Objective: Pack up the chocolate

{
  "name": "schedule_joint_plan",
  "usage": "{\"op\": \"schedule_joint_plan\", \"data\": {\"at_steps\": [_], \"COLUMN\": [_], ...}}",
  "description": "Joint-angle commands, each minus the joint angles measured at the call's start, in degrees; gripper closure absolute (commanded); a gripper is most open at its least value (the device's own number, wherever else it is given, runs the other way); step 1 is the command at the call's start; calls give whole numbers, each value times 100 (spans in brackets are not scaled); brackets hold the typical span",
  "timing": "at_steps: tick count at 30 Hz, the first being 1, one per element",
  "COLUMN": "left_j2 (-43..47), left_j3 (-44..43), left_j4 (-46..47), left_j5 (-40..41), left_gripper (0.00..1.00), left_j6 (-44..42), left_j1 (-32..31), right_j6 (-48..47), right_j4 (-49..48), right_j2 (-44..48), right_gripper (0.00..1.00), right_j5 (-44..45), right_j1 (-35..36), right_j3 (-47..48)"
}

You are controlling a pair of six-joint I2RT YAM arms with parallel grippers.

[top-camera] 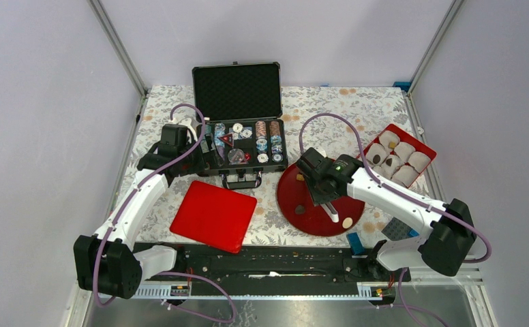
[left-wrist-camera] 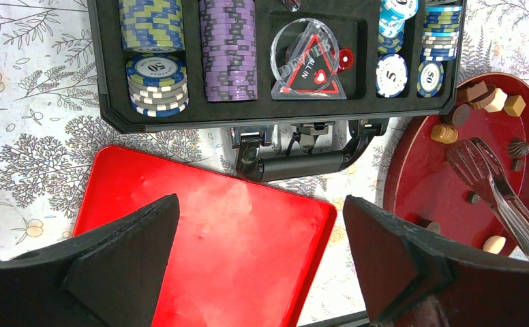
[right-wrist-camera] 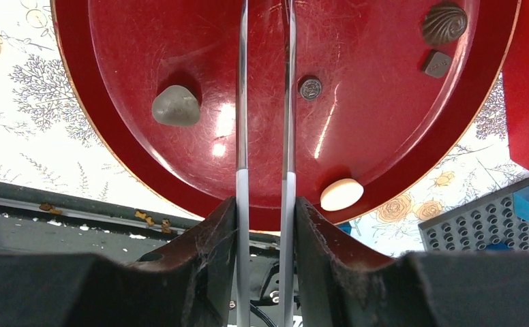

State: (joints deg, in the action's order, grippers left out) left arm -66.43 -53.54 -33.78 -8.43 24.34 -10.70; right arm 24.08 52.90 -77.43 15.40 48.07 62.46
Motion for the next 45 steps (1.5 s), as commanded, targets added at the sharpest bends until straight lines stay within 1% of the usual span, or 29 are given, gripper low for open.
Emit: {"op": "schedule_joint_plan", "data": {"at_steps": [1,4,11,14,18,22,27,30,32,39,45], "left_j2": [138,141,140,127,121,128,131,112,97,-13,-40], "left_j3": [-166,-166,-190,-209,-210,-210,-227,-249,-261,-347,-420], "left_j4": [144,143,140,144,141,141,143,139,144,135,72], "left_j5": [86,80,61,54,25,15,-6,-26,-25,-157,-157], "left_gripper": [1,1,1,1,1,1,1,1,1,1,1], "left_j6": [-69,-70,-78,-78,-78,-78,-87,-87,-95,-88,-126], "left_j1": [-20,-18,-20,-19,-20,-20,-19,-20,-19,-28,-29], "right_j6": [67,107,218,253,147,-59,-480,-717,-849,-941,-976], "right_j4": [-75,-63,269,380,379,428,374,191,21,-793,-1205], "right_j2": [32,109,379,510,843,1139,1248,1231,1186,835,278], "right_gripper": [68,75,78,78,82,82,82,82,82,82,83], "right_j5": [169,191,769,828,627,648,673,514,411,273,327], "right_j1": [58,61,38,-170,-909,-1703,-2911,-3717,-4112,-5178,-5559], "right_j3": [228,257,398,477,571,722,788,700,622,504,513]}}
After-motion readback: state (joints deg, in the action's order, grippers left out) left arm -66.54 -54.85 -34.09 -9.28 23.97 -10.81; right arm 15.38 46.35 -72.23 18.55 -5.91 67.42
